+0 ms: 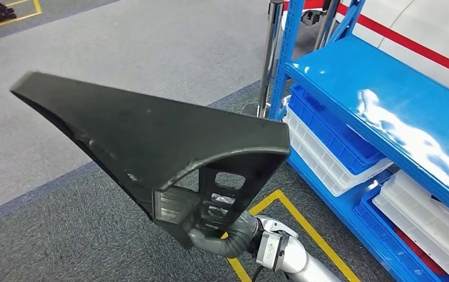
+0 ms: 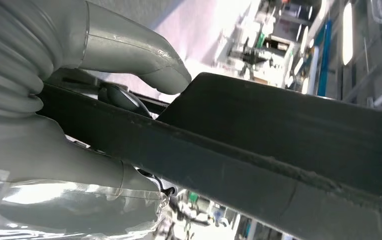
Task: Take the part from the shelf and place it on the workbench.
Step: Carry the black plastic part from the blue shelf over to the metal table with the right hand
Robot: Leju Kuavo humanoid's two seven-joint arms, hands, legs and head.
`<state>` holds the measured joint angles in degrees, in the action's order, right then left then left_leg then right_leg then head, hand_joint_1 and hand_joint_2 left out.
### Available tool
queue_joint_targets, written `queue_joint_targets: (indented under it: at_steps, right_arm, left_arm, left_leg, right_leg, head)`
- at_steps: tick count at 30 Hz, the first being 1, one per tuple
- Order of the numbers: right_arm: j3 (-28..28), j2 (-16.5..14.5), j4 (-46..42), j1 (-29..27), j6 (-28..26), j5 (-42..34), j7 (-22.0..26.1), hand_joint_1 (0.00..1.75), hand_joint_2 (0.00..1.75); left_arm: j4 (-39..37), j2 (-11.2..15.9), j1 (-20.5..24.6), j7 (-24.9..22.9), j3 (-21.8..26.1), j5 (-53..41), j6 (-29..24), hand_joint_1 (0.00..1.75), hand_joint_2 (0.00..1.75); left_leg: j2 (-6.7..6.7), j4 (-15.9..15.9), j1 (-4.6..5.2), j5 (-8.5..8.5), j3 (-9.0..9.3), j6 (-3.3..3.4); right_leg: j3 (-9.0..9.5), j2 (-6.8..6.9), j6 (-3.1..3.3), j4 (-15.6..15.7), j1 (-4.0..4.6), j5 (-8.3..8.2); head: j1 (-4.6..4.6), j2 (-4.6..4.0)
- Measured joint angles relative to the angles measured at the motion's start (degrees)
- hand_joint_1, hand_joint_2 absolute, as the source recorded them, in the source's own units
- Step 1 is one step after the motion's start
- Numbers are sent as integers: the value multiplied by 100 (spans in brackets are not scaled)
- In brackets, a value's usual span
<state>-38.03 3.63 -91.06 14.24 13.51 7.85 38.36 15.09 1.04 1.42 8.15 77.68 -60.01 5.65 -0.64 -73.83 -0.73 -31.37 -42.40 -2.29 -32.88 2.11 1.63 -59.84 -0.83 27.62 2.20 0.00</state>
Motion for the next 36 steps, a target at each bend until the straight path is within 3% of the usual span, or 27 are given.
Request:
queue_joint_targets:
  at_steps: [1,2,4,6,7,9,10,12,14,15,16,17,18,20,22,24,25,27,28,29,31,32,33,34,36]
  right_arm:
    - [6,17,-1,-6,14,12,0,175,175]
    - [10,32,-2,-7,28,24,0,175,175]
    - [19,49,-4,1,44,45,4,175,175]
    - [25,55,-6,7,43,71,14,175,175]
    - [27,56,-7,6,38,83,19,175,175]
    - [29,59,-18,0,25,104,23,175,175]
    - [30,61,-31,-2,20,115,22,175,175]
    - [33,71,-69,-11,13,134,22,175,175]
    - [40,102,-86,-43,11,145,22,175,175]
    - [43,120,-87,-65,10,149,20,175,175]
    - [44,136,-87,-83,10,152,17,175,175]
    - [44,148,-87,-93,10,154,15,175,175]
    - [45,154,-87,-97,11,155,14,175,175]
    - [50,170,-90,-97,14,155,13,175,175]
    - [58,194,-96,-104,19,155,10,175,175]
    - [63,209,-105,-109,21,154,9,175,175]
    - [63,212,-113,-107,24,153,9,175,175]
    - [66,212,-136,-106,31,143,34,175,175]
    - [69,214,-143,-108,40,132,59,175,175]
    - [72,215,-145,-110,53,114,86,175,175]
    - [74,218,-143,-112,80,68,121,175,175]
    - [74,219,-143,-110,87,38,127,175,175]
    - [74,220,-145,-104,91,9,131,175,175]
    - [74,220,-151,-93,92,-16,133,175,175]
    - [74,221,-169,-64,92,-40,139,175,175]
  left_arm:
    - [-1,-1,-3,-30,2,-1,-68,0,175]
    - [-1,-2,-9,-52,5,1,-132,0,175]
    - [1,2,-14,-72,23,12,-238,0,175]
    - [2,14,3,-74,44,22,-302,0,175]
    - [2,19,8,-75,53,23,-324,0,175]
    - [2,27,-7,-78,70,28,-362,0,175]
    - [2,29,-21,-81,79,30,-378,0,175]
    - [2,29,-24,-95,92,33,-409,0,175]
    - [2,26,3,-108,101,33,-429,0,175]
    - [2,24,14,-112,104,33,-436,0,175]
    - [2,22,16,-117,109,32,-442,0,175]
    - [2,19,13,-121,114,32,-447,0,175]
    - [2,14,9,-125,120,34,-452,0,175]
    - [2,3,12,-127,137,50,-456,0,175]
    - [2,-1,21,-119,154,66,-458,0,175]
    - [2,-4,5,-109,173,70,-457,0,175]
    - [2,-10,-10,-100,185,74,-457,0,175]
    - [2,-21,-6,-62,205,101,-458,0,175]
    - [2,-26,12,-34,213,120,-458,0,175]
    - [2,-28,33,-8,221,140,-458,0,175]
    - [2,-38,48,24,241,167,-457,0,175]
    - [2,-43,38,31,252,174,-457,0,175]
    - [3,-46,25,34,264,176,-458,0,175]
    - [7,-47,16,36,279,175,-459,0,175]
    - [25,-47,26,40,308,172,-462,0,175]
  left_leg:
    - [20,-108,-3,-2,-43,1]
    - [37,17,-1,101,33,13]
    - [212,777,34,427,442,85]
    - [411,1376,96,600,756,184]
    - [446,1474,123,603,796,222]
    - [316,1509,121,627,803,273]
    - [251,1557,108,652,827,298]
    - [126,1653,69,709,885,351]
    - [-13,1669,62,727,884,377]
    - [-96,1666,59,731,881,383]
    - [-181,1659,57,729,882,381]
    - [-268,1645,52,723,886,373]
    - [-351,1621,44,712,890,356]
    - [-508,1533,31,668,860,298]
    - [-645,1467,23,647,786,224]
    - [-764,1471,-2,663,734,150]
    - [-708,1453,-7,658,720,120]
    - [-389,1161,7,499,577,75]
    - [-181,837,13,339,421,60]
    - [-63,444,10,158,220,46]
    - [18,-138,0,-23,-81,34]
    - [31,-129,-1,44,-74,40]
    - [54,106,2,202,52,57]
    - [126,517,14,402,276,87]
    - [326,1235,78,626,653,177]
  right_leg:
    - [1,75,3,-1,9,7]
    - [7,144,2,-1,17,14]
    - [34,274,-14,0,38,35]
    - [61,393,-55,3,62,61]
    - [72,447,-80,7,67,72]
    - [104,539,-139,26,69,91]
    - [120,477,-171,6,64,119]
    - [12,163,-218,-312,51,339]
    - [-328,-130,-230,-1028,34,702]
    - [-502,-180,-237,-1355,33,816]
    - [-602,-199,-247,-1506,25,810]
    - [-605,-211,-257,-1448,13,685]
    - [-498,-238,-268,-1164,-7,462]
    - [-200,-474,-292,-419,-65,77]
    - [-70,-670,-281,-64,-89,-13]
    - [-67,-603,-218,-45,-72,-3]
    - [-50,-535,-177,-24,-68,-10]
    - [-7,-377,-103,22,-67,-18]
    - [8,-286,-76,30,-51,-12]
    - [13,-195,-55,31,-34,-3]
    - [20,-17,-37,30,-8,19]
    - [30,59,-35,30,2,30]
    - [46,129,-39,30,9,44]
    - [70,198,-47,31,16,59]
    - [108,323,-83,33,37,92]
  head:
    - [-1,0]
    - [0,0]
    - [0,0]
    - [-3,0]
    - [-5,0]
    - [-5,0]
    - [-9,0]
    - [-12,0]
    - [-13,0]
    - [-13,0]
    - [-13,0]
    - [-12,0]
    - [-12,0]
    - [-12,0]
    - [-10,0]
    - [-9,0]
    - [-9,0]
    - [2,0]
    - [6,0]
    - [10,0]
    - [10,0]
    - [10,0]
    - [10,0]
    - [10,0]
    - [9,0]
